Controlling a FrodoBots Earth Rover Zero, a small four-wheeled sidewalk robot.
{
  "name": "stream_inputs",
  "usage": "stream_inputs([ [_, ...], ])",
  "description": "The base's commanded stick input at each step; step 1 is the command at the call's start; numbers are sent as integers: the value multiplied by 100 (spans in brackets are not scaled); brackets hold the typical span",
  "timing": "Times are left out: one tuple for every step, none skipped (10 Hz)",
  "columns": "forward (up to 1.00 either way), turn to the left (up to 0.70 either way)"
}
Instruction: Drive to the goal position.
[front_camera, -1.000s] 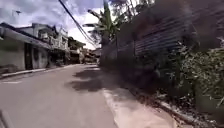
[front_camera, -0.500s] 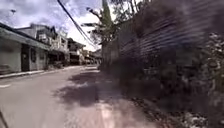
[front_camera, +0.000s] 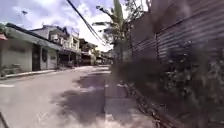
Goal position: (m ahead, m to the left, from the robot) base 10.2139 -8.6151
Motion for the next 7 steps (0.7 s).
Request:
stream_inputs([
  [100,0],
  [100,0],
  [100,0],
  [100,0],
  [100,0],
  [100,0],
  [100,0],
])
